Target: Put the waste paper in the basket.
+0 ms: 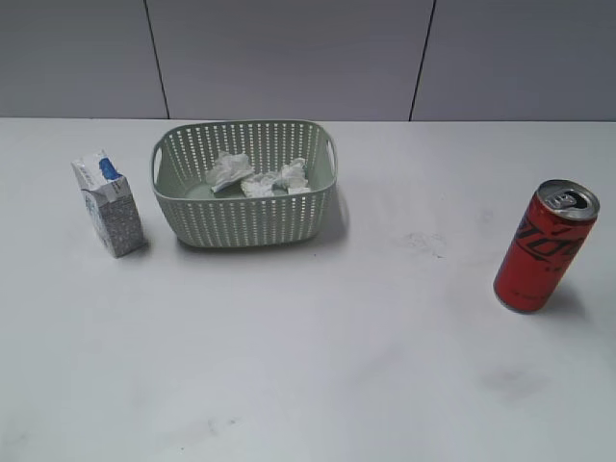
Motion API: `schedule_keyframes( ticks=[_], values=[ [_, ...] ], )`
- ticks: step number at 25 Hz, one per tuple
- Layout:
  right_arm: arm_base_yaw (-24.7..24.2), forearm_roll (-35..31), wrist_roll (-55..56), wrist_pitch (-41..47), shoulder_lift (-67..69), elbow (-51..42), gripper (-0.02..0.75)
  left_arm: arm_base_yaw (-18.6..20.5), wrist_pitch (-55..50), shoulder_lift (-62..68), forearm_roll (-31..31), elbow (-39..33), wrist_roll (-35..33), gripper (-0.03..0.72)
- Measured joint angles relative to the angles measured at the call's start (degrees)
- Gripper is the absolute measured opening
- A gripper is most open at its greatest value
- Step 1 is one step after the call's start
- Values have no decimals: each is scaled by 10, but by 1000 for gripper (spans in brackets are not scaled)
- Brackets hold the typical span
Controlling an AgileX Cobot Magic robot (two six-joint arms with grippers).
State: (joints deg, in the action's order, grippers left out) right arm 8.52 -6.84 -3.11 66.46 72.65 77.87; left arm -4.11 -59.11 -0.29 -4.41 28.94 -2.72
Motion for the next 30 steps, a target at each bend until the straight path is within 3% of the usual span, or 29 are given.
schedule_keyframes(
  ticks=[6, 12, 22, 30],
  values=[
    [0, 1, -2, -69, -174, -182, 591, 0, 0, 0, 0, 0, 0, 588],
    [0, 1, -2, -82, -316, -293, 592, 0, 0, 0, 0, 0, 0, 588],
    [0, 32, -2, -87, -539, -452, 591, 0, 0, 0, 0, 0, 0, 588],
    [0, 62, -2, -86, -691, -503, 591, 0, 0, 0, 0, 0, 0, 588]
  ],
)
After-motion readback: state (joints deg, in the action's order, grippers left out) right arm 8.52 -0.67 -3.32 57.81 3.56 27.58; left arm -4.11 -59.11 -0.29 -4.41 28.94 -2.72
